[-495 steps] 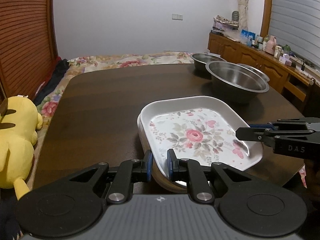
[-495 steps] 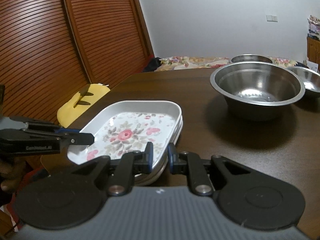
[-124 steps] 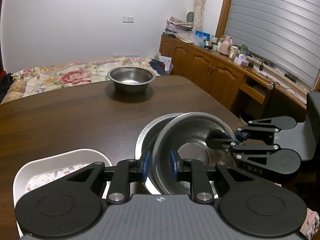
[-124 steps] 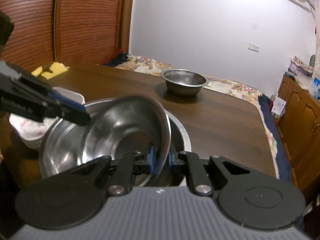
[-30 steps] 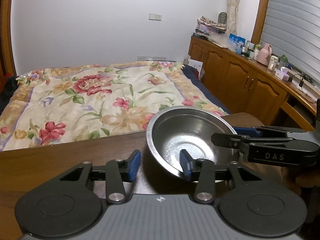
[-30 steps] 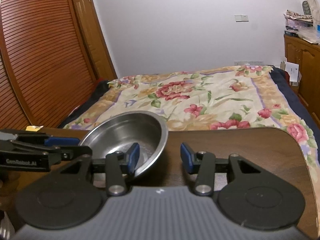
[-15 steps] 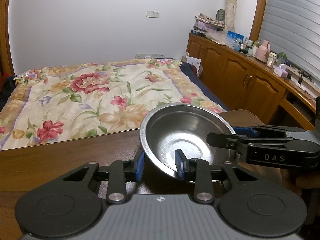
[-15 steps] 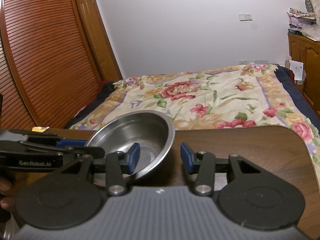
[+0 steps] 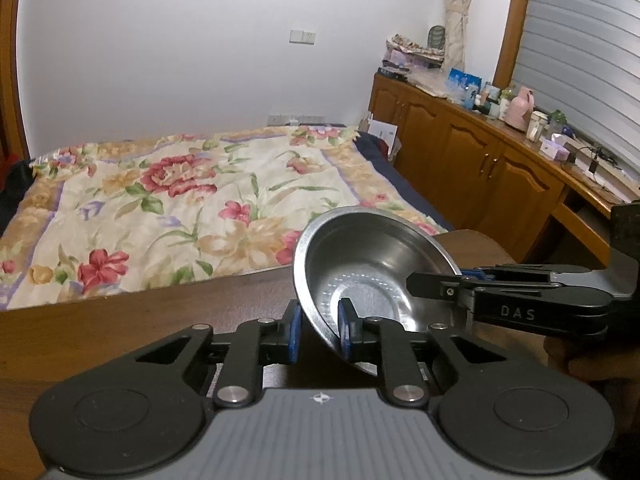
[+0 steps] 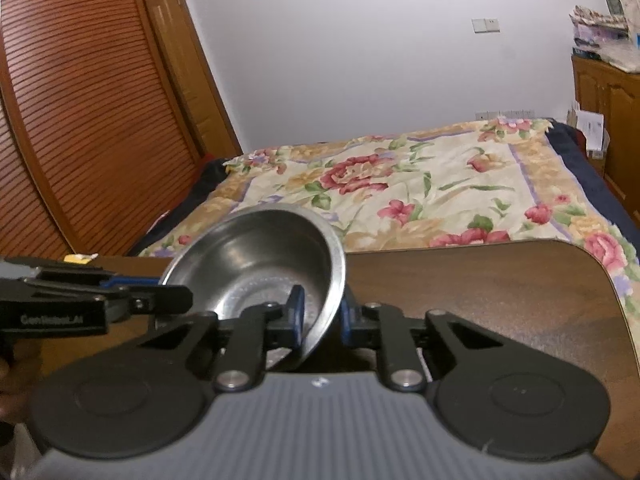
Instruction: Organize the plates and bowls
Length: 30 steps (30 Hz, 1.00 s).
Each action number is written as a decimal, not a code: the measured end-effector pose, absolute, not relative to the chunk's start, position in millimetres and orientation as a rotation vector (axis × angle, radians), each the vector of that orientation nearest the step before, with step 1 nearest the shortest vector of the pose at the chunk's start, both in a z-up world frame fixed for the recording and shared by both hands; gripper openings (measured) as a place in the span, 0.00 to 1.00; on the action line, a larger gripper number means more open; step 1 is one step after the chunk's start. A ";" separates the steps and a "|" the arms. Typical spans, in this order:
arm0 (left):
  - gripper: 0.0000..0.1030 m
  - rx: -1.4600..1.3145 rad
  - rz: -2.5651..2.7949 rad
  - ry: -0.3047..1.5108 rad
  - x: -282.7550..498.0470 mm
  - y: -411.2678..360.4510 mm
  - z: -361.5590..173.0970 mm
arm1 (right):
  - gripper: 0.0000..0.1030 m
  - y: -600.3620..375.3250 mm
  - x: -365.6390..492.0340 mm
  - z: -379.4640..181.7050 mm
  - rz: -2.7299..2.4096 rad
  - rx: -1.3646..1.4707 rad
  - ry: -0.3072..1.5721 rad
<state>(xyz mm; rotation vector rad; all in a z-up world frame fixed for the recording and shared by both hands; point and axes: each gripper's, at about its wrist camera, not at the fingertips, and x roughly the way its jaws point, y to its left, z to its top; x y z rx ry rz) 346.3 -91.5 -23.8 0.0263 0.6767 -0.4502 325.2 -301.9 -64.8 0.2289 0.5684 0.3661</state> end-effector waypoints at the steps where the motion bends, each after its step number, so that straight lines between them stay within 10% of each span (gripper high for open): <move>1: 0.20 0.029 -0.451 0.670 343.7 -90.8 -20.7 | 0.19 -302.4 324.2 -63.4 0.368 0.235 0.570; 30: 0.21 0.031 -0.498 0.494 247.8 -76.5 63.3 | 0.19 -301.9 249.9 24.1 0.354 0.189 0.417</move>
